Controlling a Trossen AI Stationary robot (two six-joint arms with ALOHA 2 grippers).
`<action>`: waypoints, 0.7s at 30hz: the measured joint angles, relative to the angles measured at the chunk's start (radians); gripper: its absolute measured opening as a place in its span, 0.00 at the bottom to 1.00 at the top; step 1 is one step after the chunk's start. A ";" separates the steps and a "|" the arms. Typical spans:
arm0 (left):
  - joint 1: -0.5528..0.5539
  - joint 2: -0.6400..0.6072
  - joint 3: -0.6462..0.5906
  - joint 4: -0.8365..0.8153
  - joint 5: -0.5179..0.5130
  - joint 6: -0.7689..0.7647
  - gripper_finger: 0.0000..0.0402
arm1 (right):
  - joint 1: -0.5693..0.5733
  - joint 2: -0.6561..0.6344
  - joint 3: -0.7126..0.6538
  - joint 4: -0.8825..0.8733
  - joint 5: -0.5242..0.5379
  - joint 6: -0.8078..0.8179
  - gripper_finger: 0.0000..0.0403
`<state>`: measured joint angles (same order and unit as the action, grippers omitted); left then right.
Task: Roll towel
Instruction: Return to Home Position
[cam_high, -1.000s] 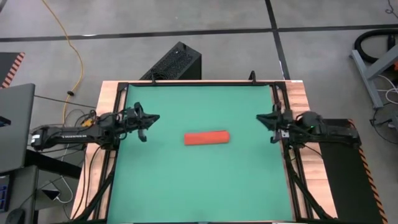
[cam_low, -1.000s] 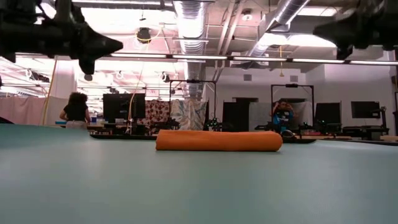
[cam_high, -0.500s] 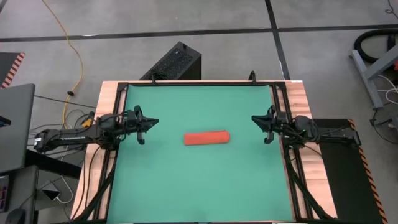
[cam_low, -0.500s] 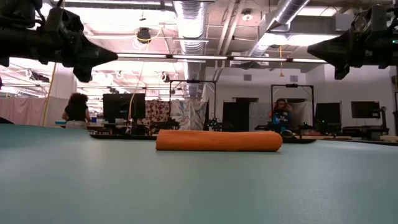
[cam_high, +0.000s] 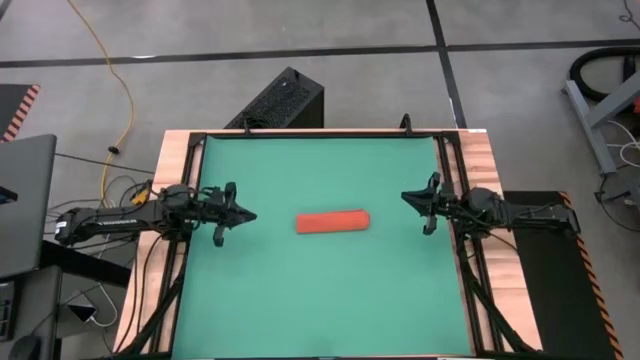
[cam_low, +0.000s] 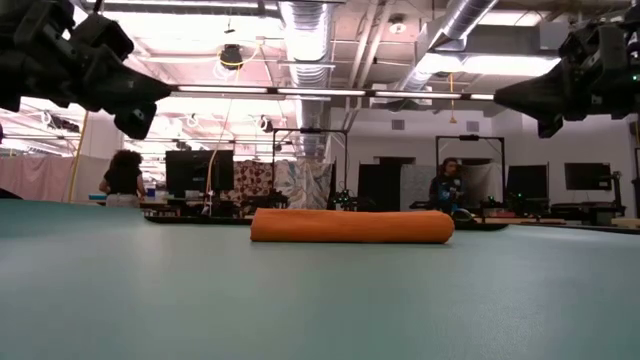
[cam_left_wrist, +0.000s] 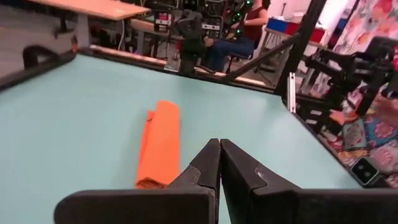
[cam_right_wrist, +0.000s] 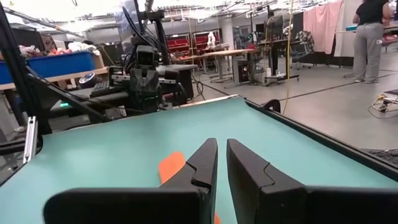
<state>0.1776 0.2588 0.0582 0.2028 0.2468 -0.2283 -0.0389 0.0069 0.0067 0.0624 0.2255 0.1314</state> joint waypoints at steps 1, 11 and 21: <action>0.000 0.000 0.000 -0.003 0.001 -0.019 0.00 | 0.001 0.001 0.000 0.000 0.000 0.000 0.14; 0.000 0.000 0.000 -0.168 0.000 -0.112 0.00 | -0.001 0.003 0.000 -0.005 0.000 0.000 0.14; 0.000 0.010 0.008 -0.326 -0.092 -0.108 0.00 | -0.001 0.003 -0.001 -0.009 0.000 0.000 0.14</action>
<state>0.1780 0.2684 0.0660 -0.1230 0.1549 -0.3367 -0.0399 0.0101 0.0059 0.0536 0.2256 0.1310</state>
